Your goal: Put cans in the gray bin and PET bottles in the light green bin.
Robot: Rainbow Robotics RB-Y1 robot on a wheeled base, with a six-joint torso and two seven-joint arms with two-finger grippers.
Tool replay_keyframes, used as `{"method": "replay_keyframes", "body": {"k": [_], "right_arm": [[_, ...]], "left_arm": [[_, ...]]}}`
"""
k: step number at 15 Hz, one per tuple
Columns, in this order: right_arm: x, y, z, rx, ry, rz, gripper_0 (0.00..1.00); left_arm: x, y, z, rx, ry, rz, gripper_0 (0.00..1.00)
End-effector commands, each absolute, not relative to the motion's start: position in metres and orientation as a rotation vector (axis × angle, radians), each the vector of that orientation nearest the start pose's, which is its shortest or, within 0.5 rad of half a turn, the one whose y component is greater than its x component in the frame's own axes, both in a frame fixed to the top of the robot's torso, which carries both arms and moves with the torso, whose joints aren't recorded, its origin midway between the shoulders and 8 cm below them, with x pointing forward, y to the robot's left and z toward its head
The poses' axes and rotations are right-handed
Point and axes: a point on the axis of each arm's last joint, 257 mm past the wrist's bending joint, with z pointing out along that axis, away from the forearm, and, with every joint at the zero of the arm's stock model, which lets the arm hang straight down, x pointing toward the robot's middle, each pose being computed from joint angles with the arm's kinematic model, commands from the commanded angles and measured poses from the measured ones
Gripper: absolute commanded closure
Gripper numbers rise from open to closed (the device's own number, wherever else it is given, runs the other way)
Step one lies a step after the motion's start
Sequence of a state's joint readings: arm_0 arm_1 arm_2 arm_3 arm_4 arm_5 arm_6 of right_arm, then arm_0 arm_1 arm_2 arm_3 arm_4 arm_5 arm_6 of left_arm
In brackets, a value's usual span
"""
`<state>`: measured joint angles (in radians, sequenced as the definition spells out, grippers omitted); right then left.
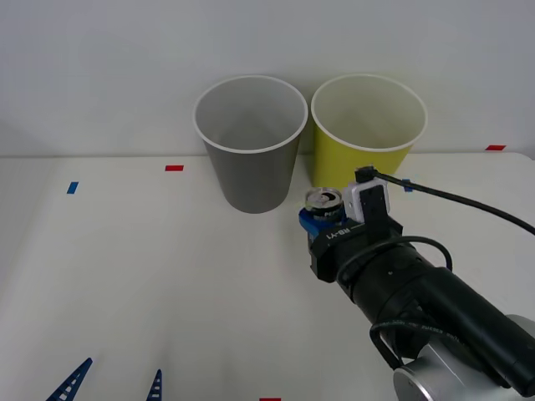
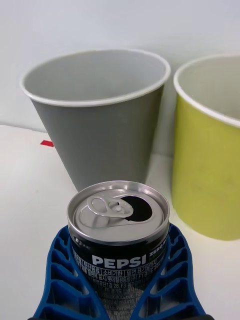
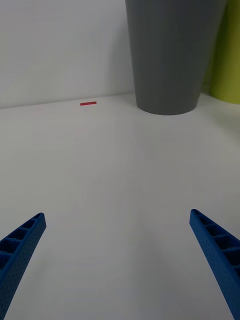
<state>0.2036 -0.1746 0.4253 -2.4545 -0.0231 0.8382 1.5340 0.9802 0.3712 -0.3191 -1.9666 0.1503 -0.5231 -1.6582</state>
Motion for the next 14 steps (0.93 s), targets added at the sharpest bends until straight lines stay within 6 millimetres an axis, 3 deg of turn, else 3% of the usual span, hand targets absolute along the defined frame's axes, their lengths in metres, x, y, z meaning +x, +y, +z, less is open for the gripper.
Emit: {"method": "replay_keyframes", "body": {"k": [1, 11, 14], "right_arm": [[0.417, -0.054, -0.083, -0.41, 1.671, 0.273, 1.0], [0.431, -0.008, 0.019, -0.516, 1.509, 0.404, 1.0], [0.457, 0.012, 0.032, -0.507, 1.511, 0.474, 1.0]], "left_arm": [[0.229, 0.229, -0.291, 0.139, 1.67, -0.039, 0.0], [0.229, 0.229, -0.291, 0.139, 1.67, -0.039, 0.0], [0.229, 0.229, -0.291, 0.139, 1.67, -0.039, 0.0]]}}
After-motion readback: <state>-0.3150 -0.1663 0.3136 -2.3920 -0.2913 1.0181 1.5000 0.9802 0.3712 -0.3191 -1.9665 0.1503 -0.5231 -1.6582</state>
